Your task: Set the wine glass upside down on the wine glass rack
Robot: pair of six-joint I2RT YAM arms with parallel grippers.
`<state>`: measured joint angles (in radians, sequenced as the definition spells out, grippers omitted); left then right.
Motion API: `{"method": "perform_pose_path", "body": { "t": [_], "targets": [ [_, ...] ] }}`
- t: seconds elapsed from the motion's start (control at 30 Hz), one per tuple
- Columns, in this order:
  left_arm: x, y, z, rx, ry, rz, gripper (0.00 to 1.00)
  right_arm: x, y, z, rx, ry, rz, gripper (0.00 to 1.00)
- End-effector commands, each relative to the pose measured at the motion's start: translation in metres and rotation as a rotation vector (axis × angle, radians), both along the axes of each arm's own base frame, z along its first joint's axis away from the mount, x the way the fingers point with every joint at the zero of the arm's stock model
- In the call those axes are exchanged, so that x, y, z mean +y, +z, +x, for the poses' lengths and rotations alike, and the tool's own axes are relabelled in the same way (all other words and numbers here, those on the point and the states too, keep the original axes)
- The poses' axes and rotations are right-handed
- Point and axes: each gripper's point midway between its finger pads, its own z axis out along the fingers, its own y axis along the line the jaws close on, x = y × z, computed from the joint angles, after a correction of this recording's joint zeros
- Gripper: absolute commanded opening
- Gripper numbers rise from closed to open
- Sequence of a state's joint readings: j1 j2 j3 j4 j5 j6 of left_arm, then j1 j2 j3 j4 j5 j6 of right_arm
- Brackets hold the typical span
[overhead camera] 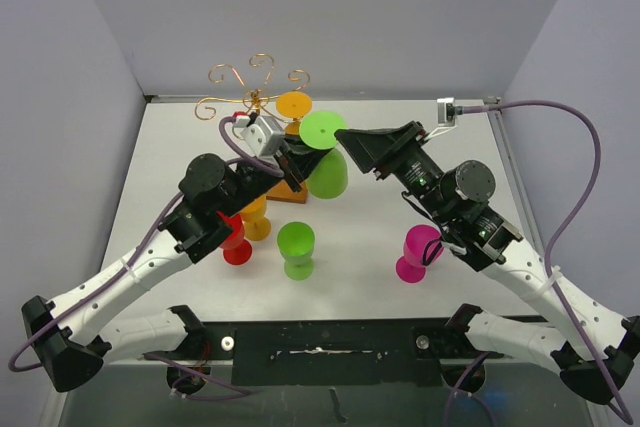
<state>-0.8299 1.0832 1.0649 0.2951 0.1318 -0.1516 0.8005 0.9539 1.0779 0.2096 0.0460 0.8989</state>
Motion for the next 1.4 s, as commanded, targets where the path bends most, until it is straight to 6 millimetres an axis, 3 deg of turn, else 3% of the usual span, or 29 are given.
{"method": "perform_pose_path", "body": {
  "t": [0.0,0.1,0.33,0.63,0.77,0.83,0.97,1.13,1.37],
  "targets": [
    [0.001,0.022,-0.016,-0.191,-0.049,0.027,0.00,0.004,0.020,-0.010,0.089,0.079,0.122,0.53],
    [0.001,0.022,-0.017,-0.220,-0.053,0.046,0.00,0.003,0.009,-0.004,0.155,0.066,0.166,0.41],
    [0.003,0.020,-0.017,-0.255,-0.041,0.073,0.00,0.008,0.001,-0.003,0.241,0.086,0.180,0.24],
    [0.011,0.024,-0.022,-0.276,-0.024,0.064,0.00,0.008,0.012,-0.002,0.247,0.078,0.168,0.00],
    [0.013,0.022,-0.026,-0.233,-0.037,0.034,0.39,0.000,0.018,0.002,0.234,0.035,0.176,0.00],
    [0.013,0.012,-0.028,-0.195,-0.053,0.052,0.51,-0.006,0.022,0.002,0.216,0.008,0.177,0.00],
    [0.015,0.000,-0.041,-0.075,-0.110,0.028,0.56,-0.018,0.029,0.002,0.177,-0.041,0.172,0.00],
    [0.021,0.032,-0.064,0.147,-0.219,-0.235,0.63,-0.025,0.032,-0.001,0.129,-0.064,0.147,0.00],
    [0.024,0.055,-0.043,0.394,-0.158,-0.409,0.63,-0.022,0.033,-0.009,0.082,-0.034,0.116,0.00]
  ]
}}
